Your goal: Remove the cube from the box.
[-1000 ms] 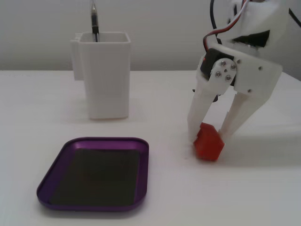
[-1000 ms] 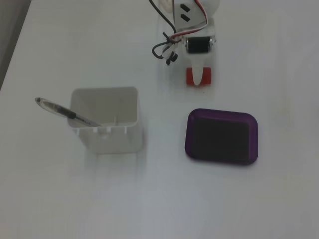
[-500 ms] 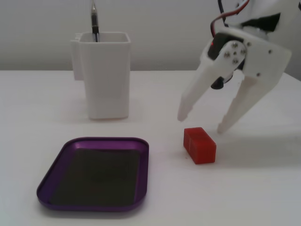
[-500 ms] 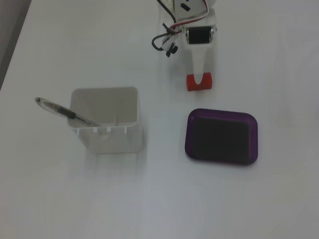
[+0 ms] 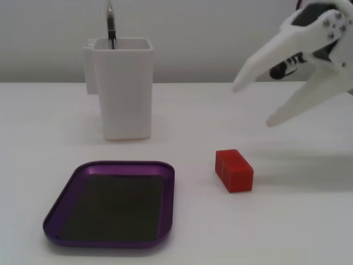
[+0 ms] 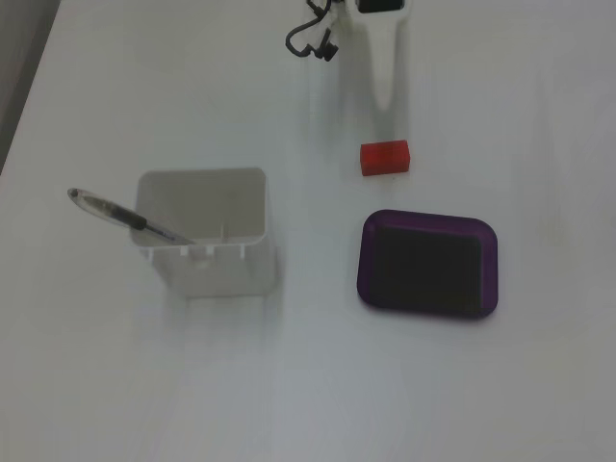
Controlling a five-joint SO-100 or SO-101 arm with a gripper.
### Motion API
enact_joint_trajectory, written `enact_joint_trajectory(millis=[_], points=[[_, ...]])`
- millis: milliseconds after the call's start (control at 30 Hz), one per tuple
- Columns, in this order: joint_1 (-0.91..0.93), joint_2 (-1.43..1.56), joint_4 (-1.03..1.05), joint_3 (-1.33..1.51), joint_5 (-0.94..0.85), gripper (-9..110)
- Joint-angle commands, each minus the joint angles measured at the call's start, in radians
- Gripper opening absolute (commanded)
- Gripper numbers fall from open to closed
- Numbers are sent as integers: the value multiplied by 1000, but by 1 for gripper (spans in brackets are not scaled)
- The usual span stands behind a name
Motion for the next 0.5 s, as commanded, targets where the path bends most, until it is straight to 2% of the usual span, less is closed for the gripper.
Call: enact_joint_trajectory(millis=[0, 133, 367, 467], points=[[-6, 242, 8, 181, -3, 21], [-11, 443, 9, 380, 2, 21], [-12, 379, 8, 414, 9, 20], [-8, 379, 8, 414, 9, 13]])
